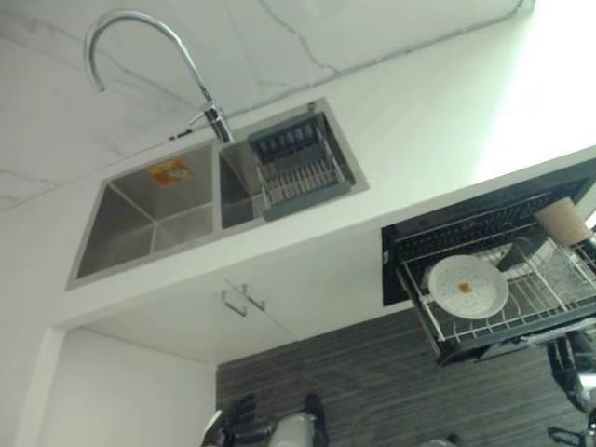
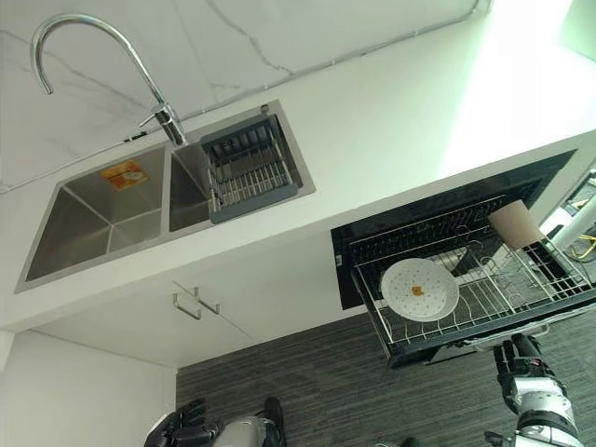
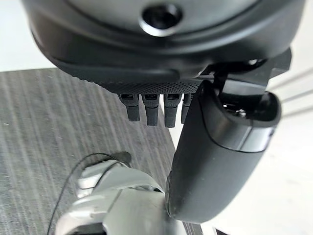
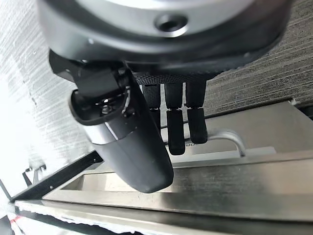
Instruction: Place the dishes in the dishwasher.
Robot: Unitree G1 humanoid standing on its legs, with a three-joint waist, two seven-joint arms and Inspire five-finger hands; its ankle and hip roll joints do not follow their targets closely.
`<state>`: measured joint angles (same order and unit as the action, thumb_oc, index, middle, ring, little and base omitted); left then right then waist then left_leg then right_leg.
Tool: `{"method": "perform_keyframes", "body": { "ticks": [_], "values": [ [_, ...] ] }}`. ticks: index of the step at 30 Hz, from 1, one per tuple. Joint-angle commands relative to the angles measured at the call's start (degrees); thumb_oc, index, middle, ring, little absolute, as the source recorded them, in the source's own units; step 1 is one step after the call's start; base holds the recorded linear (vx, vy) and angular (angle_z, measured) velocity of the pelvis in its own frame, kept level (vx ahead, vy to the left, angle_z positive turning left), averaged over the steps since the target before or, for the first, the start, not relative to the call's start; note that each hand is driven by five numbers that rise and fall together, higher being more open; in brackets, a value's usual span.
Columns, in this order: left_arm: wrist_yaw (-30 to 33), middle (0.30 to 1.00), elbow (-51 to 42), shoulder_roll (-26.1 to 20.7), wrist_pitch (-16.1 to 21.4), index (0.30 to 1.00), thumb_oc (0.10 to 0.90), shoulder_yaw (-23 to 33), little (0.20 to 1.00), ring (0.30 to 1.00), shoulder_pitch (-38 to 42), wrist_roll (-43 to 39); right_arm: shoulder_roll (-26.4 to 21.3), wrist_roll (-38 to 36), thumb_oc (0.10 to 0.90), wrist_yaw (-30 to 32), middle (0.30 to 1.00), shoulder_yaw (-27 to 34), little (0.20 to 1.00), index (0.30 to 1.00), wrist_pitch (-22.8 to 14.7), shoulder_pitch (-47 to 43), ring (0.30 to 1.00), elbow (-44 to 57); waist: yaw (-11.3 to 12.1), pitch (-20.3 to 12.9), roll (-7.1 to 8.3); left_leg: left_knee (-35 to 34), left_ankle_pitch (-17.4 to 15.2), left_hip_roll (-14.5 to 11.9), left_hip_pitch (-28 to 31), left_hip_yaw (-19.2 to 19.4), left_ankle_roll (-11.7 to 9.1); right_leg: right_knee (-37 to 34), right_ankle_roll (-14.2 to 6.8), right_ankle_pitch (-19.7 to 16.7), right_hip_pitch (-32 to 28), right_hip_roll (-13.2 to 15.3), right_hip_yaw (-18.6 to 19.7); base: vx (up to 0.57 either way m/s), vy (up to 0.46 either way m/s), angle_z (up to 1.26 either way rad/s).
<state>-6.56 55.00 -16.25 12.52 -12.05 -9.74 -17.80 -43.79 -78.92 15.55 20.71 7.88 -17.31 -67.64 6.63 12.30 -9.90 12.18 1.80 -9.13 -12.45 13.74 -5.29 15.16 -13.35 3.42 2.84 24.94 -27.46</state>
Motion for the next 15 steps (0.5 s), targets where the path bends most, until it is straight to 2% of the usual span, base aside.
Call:
{"method": "perform_keyframes", "body": {
  "ticks": [1,6,7,8,10,15],
  "values": [
    [1.4,0.900,-0.2,-4.4,-0.1,0.900,0.800,-0.3,0.900,0.900,0.4,-2.6,-1.7,-1.0,0.400,-2.2,0.300,-1.4,0.300,0.300,0.5,-11.1,0.300,1.1,3.6,1.6,0.48,5.0,-7.1,-1.9,1.7,-1.2,-3.9,2.0,1.1,0.7,1.0,-0.1,-0.5,0.02,-0.013,0.45],
    [1.9,0.900,-0.9,-5.5,-0.1,0.900,0.800,-0.3,0.900,0.900,0.1,-3.7,-3.7,-1.4,0.400,-3.1,0.300,-3.3,0.300,0.300,-0.4,-16.2,0.300,0.8,6.2,3.0,0.46,5.0,-7.1,-0.5,0.2,-2.9,-3.2,2.0,0.9,-0.4,0.6,1.5,-2.3,0.10,-0.001,0.29],
    [2.0,0.900,-1.4,-6.0,-0.4,0.900,0.800,-0.3,0.900,0.900,0.1,-4.1,-4.9,-1.3,0.400,-3.2,0.300,-3.7,0.300,0.300,-0.4,-17.7,0.300,0.4,7.0,3.0,0.62,5.0,-8.3,0.0,0.4,-4.1,-3.6,2.0,0.2,0.6,-0.1,1.6,-1.6,0.09,-0.002,0.25],
    [2.1,0.900,-1.8,-6.2,-0.6,0.900,0.800,-0.4,0.900,0.900,0.1,-4.2,-5.3,-1.4,0.400,-3.2,0.300,-3.9,0.300,0.300,-0.3,-18.2,0.300,0.3,7.3,3.4,0.44,5.0,-7.3,0.0,-0.1,-3.6,-3.2,2.0,0.8,-0.5,0.2,2.0,-2.8,0.18,-0.039,0.37],
    [2.1,0.900,-3.4,-7.5,-1.1,0.900,0.800,-0.6,0.900,0.900,-0.1,-4.6,-7.4,-1.1,0.400,-3.1,0.300,-5.2,0.300,0.300,-0.7,-21.4,0.300,0.3,8.8,3.6,0.65,5.0,-8.3,0.7,-0.7,-5.4,-3.6,2.0,-0.2,0.2,-0.4,2.4,-2.6,0.11,-0.043,0.55],
    [1.7,0.900,-5.4,-10.8,-1.0,0.900,0.800,-0.1,0.900,0.900,0.8,-6.4,-12.3,0.0,0.400,-5.2,0.300,-9.8,0.300,0.300,-3.5,-31.0,0.300,-0.3,12.3,5.3,0.91,5.0,-7.4,2.1,-4.6,-8.1,-3.4,2.0,-0.7,-1.0,0.3,3.8,-4.9,0.02,-0.067,0.41]
  ]
}}
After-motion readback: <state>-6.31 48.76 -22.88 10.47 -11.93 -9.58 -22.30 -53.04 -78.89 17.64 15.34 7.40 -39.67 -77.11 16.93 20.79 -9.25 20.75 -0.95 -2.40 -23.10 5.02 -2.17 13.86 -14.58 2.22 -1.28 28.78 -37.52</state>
